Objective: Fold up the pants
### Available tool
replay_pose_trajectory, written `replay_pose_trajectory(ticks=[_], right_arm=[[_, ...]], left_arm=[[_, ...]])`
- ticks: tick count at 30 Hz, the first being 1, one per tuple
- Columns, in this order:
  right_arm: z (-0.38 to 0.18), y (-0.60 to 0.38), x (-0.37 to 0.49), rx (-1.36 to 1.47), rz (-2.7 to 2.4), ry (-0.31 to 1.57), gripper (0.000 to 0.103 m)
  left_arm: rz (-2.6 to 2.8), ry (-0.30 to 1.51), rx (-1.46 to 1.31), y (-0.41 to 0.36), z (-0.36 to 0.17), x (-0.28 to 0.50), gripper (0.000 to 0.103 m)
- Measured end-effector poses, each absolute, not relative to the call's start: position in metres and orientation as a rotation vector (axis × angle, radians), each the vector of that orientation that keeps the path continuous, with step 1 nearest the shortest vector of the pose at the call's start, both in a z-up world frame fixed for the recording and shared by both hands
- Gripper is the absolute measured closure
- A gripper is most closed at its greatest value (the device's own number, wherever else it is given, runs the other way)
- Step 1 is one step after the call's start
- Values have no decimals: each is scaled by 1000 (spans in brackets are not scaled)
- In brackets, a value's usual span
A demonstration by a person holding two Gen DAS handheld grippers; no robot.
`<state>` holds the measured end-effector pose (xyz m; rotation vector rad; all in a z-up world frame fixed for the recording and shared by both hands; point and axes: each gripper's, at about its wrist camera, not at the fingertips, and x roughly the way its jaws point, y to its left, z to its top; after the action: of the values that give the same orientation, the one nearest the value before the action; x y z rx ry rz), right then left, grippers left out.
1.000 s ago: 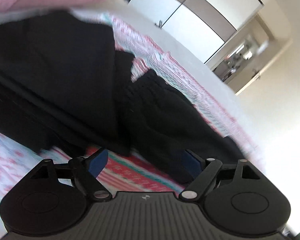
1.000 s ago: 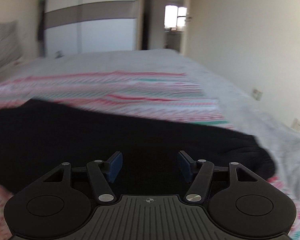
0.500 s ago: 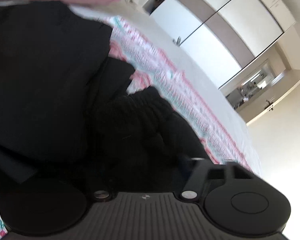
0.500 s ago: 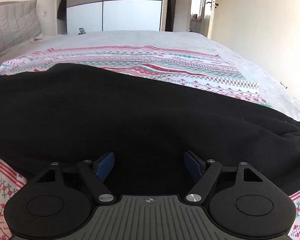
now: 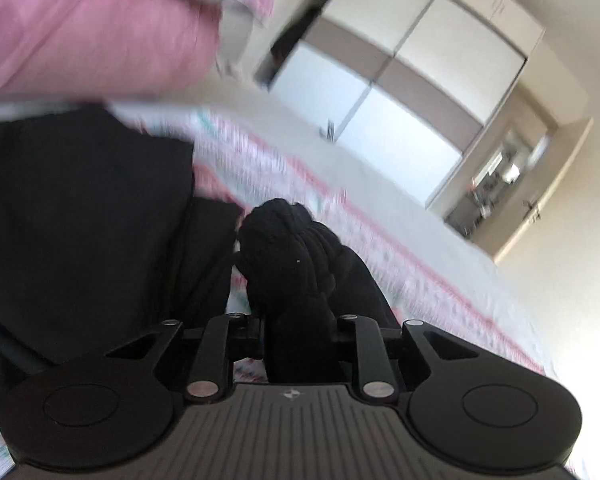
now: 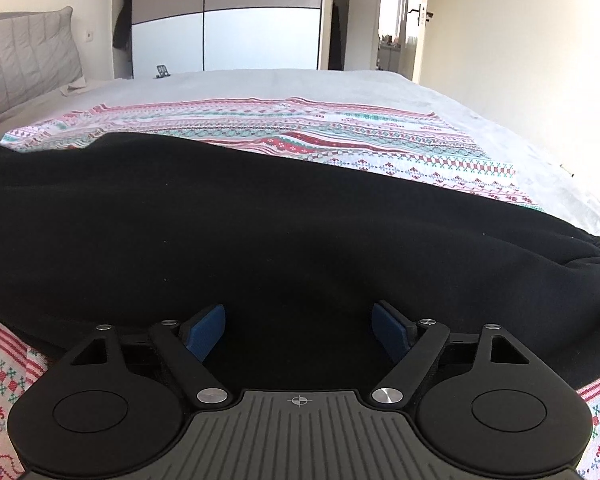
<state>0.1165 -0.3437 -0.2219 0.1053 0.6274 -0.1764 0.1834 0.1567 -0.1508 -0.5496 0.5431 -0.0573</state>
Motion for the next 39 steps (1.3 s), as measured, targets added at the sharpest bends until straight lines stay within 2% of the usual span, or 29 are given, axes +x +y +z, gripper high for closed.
replay_pose_trajectory(ticks=[2,5,9,20,27,32,39], right_arm=[[-223,-342,116,99,-189,624,18],[-224,-343,115,101,-195,619,16],[-224,-342,115,103,-200,618,14],[-225,-338,118,93,-226,620,10],[-225,-337,119,92,-234,620,9],[-226,-337,118,91,-234,620,9],[-220,-342,115,121,-241,629,9]], left_arm=[[-47,632,-557,167,-172,196,76],[-58,625,-542,167,-172,191,69],[72,699,-251,134,-154,196,37],[136,786,0,116,-146,209,34],[167,788,95,107,-147,216,27],[183,787,114,104,-146,214,23],[178,789,127,103,-146,215,22]])
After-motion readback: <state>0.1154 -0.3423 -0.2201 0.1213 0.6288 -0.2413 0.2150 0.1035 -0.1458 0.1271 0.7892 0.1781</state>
